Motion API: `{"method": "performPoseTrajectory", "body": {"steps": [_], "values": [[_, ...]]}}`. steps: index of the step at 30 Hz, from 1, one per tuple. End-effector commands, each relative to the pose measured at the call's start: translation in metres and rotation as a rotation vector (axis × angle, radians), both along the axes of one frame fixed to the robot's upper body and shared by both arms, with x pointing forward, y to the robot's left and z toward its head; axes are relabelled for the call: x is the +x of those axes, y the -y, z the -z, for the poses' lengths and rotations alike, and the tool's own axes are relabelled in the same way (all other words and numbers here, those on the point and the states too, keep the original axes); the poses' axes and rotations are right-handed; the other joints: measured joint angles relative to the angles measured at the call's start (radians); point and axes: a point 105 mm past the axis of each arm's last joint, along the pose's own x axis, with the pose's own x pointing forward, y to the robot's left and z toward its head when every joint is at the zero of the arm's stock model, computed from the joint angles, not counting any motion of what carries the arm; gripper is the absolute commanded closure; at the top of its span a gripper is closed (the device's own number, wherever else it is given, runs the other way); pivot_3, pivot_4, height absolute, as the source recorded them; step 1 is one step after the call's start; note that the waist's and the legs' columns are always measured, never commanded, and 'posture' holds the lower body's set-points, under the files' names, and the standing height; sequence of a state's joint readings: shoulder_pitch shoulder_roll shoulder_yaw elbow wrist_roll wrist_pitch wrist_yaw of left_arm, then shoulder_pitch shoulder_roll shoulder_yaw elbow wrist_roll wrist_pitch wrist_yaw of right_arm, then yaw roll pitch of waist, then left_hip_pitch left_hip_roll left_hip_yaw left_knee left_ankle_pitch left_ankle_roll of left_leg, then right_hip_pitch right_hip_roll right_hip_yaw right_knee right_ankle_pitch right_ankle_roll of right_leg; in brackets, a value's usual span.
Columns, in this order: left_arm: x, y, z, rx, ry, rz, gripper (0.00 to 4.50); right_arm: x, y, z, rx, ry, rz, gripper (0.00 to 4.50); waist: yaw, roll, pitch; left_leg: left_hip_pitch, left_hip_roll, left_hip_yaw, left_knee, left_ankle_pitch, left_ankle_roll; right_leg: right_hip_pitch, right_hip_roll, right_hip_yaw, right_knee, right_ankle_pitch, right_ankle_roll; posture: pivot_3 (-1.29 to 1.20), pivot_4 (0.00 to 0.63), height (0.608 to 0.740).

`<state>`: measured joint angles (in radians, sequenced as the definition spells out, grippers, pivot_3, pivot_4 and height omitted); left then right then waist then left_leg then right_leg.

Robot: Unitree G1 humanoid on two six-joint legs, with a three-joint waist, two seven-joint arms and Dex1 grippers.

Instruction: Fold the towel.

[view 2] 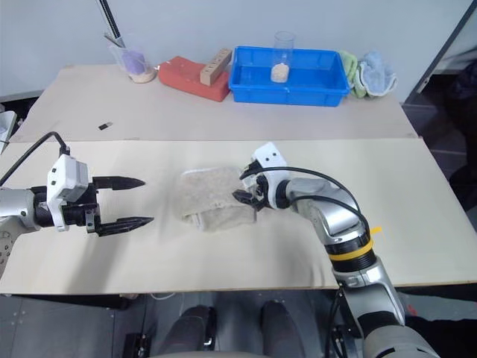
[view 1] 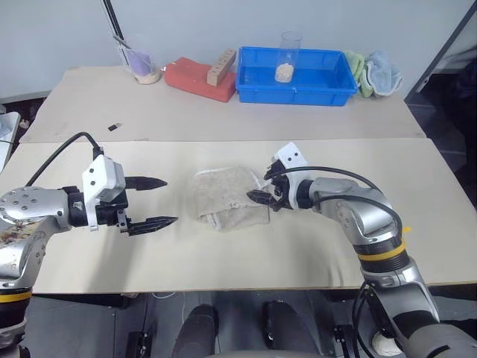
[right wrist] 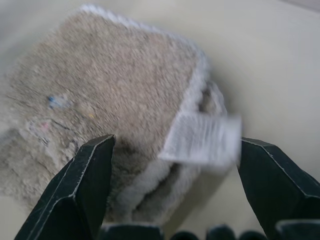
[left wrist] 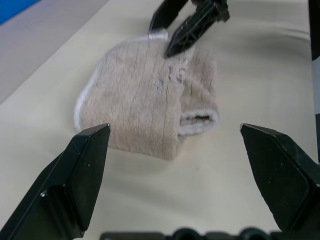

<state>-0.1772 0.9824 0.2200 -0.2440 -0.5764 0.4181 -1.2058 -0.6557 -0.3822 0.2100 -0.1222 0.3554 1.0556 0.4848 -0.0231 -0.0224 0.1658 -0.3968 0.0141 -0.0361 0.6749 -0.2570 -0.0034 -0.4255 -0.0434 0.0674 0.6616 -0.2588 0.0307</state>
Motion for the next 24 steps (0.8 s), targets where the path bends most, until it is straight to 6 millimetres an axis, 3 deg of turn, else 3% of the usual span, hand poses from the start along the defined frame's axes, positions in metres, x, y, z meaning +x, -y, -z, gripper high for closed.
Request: {"method": "performPoseTrajectory", "body": {"steps": [1, 4, 5, 13, 16, 19, 22, 24], "values": [[-0.004, 0.002, -0.013, -0.032, 0.058, 0.035, 0.05, -0.002, -0.001, 0.001, 0.004, -0.018, 0.016, 0.44, -0.004, 0.0, 0.0, 0.0, 0.0, 0.0, 0.0, 0.0, 0.0, 0.0, 0.0, 0.0, 0.0, 0.0, 0.0, 0.0, 0.15, 0.74], [-0.005, 0.003, -0.015, -0.053, 0.07, 0.043, 0.05, -0.003, -0.003, 0.009, 0.011, -0.057, 0.027, 0.44, -0.011, 0.0, 0.0, 0.0, 0.0, 0.0, 0.0, 0.0, 0.0, 0.0, 0.0, 0.0, 0.0, 0.0, 0.0, 0.0, 0.15, 0.74], [-0.005, 0.004, -0.015, -0.06, 0.077, 0.048, 0.02, -0.003, -0.006, 0.011, 0.022, -0.071, 0.031, 0.7, -0.014, 0.0, 0.0, 0.0, 0.0, 0.0, 0.0, 0.0, 0.0, 0.0, 0.0, 0.0, 0.001, 0.0, 0.0, 0.0, 0.15, 0.74], [-0.004, 0.006, -0.017, -0.048, 0.108, 0.049, 0.0, 0.0, -0.012, 0.014, 0.064, -0.121, 0.046, 3.36, -0.019, 0.0, 0.0, 0.0, 0.0, -0.001, 0.0, 0.0, 0.0, 0.0, 0.0, 0.0, 0.001, 0.0, 0.0, 0.0, 0.15, 0.74], [0.0, 0.006, -0.021, -0.052, 0.125, 0.033, 0.0, -0.005, -0.018, 0.002, 0.086, -0.105, -0.002, 4.38, -0.019, 0.0, 0.0, 0.0, 0.0, -0.001, 0.0, 0.0, 0.0, 0.0, 0.0, 0.0, 0.001, 0.0, 0.0, 0.0, 0.15, 0.74], [0.004, 0.01, -0.026, -0.071, 0.138, 0.023, 0.0, -0.002, -0.011, -0.014, 0.099, -0.058, -0.019, 4.48, -0.02, 0.0, 0.0, 0.0, 0.0, -0.002, 0.0, 0.0, 0.0, 0.0, 0.0, 0.0, 0.001, 0.0, 0.0, 0.0, 0.15, 0.74], [0.006, 0.013, -0.029, -0.092, 0.14, 0.018, 0.0, 0.017, 0.019, -0.026, 0.046, 0.019, 0.04, 4.48, -0.017, 0.0, 0.0, 0.0, -0.001, -0.002, 0.0, 0.0, 0.0, 0.0, -0.001, 0.0, 0.001, 0.0, 0.0, 0.0, 0.15, 0.74], [0.006, 0.015, -0.031, -0.098, 0.137, 0.021, 0.0, 0.038, 0.052, -0.035, -0.004, 0.071, 0.125, 4.48, -0.017, 0.0, 0.0, 0.0, -0.001, -0.001, 0.0, 0.0, 0.0, 0.0, -0.001, 0.0, 0.0, 0.0, 0.0, 0.0, 0.15, 0.74]]}}
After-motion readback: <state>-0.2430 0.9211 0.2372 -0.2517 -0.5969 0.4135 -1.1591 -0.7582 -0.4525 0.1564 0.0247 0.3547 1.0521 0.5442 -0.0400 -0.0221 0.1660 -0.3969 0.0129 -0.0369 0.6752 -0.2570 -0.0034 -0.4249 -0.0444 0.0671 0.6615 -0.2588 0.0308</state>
